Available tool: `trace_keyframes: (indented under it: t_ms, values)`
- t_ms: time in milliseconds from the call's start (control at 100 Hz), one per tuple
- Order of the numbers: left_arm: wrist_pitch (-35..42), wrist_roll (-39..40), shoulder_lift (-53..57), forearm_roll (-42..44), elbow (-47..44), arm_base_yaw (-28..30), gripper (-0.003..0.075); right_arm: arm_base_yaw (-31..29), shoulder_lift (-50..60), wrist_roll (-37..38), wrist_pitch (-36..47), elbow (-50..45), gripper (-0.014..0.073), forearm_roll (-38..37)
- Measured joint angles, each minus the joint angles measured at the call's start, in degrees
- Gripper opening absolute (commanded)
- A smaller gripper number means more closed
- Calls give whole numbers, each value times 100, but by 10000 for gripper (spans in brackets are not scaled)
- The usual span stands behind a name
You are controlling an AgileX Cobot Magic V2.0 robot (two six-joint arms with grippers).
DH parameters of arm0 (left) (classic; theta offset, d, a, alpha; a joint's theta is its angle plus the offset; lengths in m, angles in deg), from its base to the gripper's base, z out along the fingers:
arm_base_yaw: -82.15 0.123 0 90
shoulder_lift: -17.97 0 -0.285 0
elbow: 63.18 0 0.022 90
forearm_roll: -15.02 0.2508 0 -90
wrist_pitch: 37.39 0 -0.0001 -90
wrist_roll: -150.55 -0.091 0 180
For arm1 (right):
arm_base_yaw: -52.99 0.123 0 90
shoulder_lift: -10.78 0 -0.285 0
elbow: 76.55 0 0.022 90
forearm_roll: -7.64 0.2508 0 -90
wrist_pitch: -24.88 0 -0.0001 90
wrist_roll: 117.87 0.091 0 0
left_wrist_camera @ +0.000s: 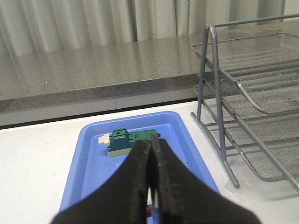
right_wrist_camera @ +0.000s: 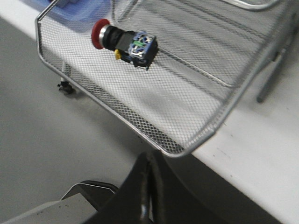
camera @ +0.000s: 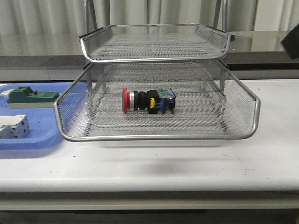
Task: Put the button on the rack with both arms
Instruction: 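Push the middle mesh tray back into the rack with the right gripper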
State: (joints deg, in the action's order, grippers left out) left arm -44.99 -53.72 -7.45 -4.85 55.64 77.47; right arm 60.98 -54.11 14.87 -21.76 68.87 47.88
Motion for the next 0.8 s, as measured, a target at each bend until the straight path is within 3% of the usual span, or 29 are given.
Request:
trace_keyframes:
  t_ms: [100, 240, 560, 800]
  values:
    - [0, 0, 0, 0, 0, 0, -20, 369, -446, -836, 108, 0, -69, 224]
    - [0, 0, 0, 0, 0, 0, -20, 958, -984, -1407, 385, 0, -69, 299]
    - [0, 0, 0, 0, 0, 0, -20, 2214, -1902, -1572, 1370, 0, -69, 351]
    - [0, 0, 0, 0, 0, 0, -20, 2832, -2543, -1595, 2037, 0, -69, 198]
